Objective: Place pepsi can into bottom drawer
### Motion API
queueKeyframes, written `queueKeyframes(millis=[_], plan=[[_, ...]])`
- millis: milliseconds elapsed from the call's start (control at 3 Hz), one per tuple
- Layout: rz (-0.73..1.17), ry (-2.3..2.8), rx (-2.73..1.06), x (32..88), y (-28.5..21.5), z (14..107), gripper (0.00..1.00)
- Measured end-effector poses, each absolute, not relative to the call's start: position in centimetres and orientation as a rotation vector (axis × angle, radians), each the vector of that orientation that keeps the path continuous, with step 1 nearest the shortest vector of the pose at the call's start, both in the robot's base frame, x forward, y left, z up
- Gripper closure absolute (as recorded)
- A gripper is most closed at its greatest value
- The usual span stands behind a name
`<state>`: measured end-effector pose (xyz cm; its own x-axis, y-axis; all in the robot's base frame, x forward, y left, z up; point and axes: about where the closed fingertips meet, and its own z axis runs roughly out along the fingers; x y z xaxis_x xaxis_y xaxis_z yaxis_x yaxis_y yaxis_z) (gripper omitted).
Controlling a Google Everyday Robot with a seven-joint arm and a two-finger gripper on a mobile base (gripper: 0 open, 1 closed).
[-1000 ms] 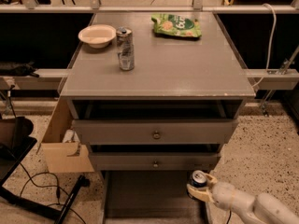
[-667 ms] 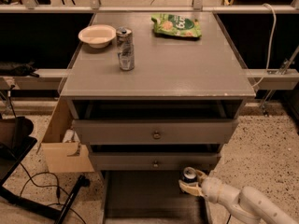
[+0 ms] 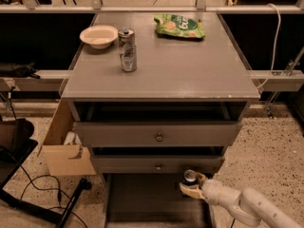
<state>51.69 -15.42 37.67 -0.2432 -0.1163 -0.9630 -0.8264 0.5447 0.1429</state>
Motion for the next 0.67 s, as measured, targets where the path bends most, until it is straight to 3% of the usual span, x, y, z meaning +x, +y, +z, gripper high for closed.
queueKeyframes(millis=[667], plan=[[0.998, 1.573, -0.914, 51.6, -11.4, 28.4, 1.00]])
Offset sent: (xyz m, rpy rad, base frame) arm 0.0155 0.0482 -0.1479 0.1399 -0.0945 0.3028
